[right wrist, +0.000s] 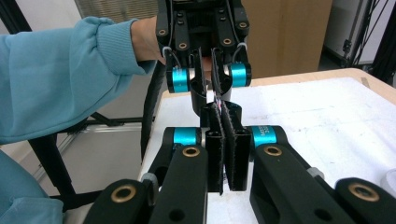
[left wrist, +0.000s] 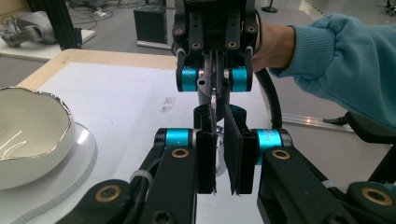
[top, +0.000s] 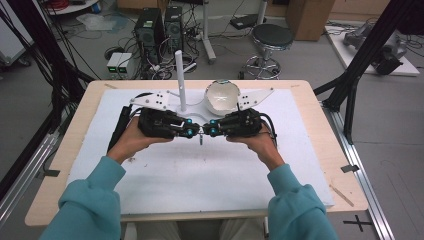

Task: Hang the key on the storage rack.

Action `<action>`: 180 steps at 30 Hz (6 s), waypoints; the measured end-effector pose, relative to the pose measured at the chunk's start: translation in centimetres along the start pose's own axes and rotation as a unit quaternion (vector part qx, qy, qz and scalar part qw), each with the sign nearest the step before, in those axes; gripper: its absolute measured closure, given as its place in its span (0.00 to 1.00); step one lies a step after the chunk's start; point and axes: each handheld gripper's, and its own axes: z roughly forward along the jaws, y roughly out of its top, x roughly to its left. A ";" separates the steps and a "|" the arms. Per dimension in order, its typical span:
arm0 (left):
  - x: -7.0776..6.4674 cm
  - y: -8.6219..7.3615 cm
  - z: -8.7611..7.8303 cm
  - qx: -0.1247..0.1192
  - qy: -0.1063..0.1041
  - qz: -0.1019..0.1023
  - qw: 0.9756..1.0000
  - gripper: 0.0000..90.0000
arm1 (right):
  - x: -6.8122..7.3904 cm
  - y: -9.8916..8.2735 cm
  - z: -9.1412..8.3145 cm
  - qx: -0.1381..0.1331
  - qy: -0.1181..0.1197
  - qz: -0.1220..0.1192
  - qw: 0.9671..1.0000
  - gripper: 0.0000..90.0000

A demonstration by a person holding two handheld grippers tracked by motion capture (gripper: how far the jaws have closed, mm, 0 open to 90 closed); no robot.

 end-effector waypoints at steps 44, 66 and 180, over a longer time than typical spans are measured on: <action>1.1 1.2 -1.2 0.024 0.045 -0.021 0.999 0.98 | 0.0 -0.5 -0.5 -0.007 -0.123 0.018 0.992 0.01; 7.4 5.3 -4.1 0.129 0.110 -0.037 0.985 0.98 | 2.9 -7.7 -8.3 -0.058 -0.291 0.011 0.955 0.01; 3.7 -7.6 -10.9 0.021 0.258 -0.043 0.965 0.02 | 5.3 -17.8 -10.3 -0.113 -0.411 0.011 0.905 0.01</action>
